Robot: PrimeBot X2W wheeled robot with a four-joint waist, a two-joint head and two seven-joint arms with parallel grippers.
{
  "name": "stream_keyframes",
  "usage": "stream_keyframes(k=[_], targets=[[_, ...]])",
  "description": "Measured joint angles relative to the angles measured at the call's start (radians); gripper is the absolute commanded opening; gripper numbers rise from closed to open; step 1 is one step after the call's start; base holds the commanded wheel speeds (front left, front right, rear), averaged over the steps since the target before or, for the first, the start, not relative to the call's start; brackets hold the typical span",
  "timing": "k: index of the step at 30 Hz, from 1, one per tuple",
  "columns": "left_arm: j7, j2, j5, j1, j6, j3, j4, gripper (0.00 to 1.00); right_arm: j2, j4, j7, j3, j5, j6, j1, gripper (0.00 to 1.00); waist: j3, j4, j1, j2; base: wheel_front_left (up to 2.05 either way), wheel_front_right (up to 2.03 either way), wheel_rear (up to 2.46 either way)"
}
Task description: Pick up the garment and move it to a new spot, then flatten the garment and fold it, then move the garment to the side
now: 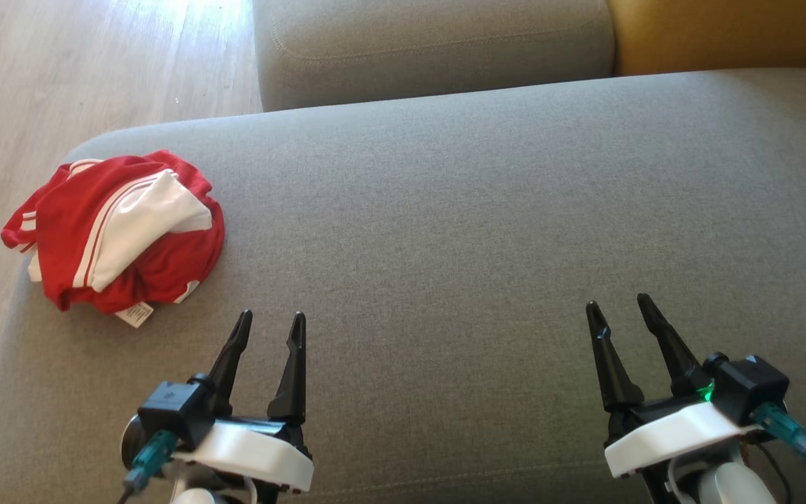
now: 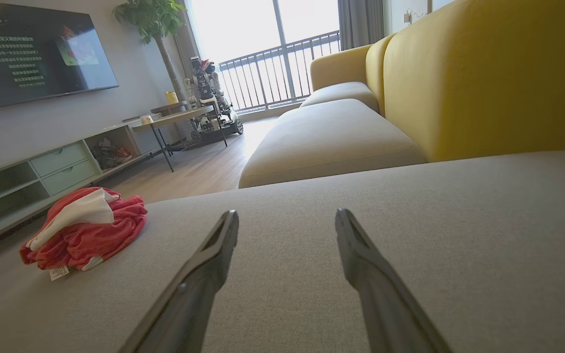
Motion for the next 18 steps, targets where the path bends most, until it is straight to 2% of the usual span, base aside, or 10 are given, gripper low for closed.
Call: stream_keyframes(k=[9, 18], targets=[[-0.026, 0.002, 0.125, 0.0, 0.043, -0.017, -0.013, 1.0, 0.0, -0.006, -0.03, 0.002, -0.103, 0.0, 0.0, 1.0, 0.007, 0.001, 0.0, 0.0, 0.0, 0.0, 0.0], [-0.026, 0.002, 0.13, 0.0, 0.066, -0.01, 0.004, 1.0, -0.001, 0.012, -0.031, -0.015, -0.123, 0.0, 0.0, 1.0, 0.005, -0.003, 0.0, 0.0, 0.0, 0.0, 0.0]])
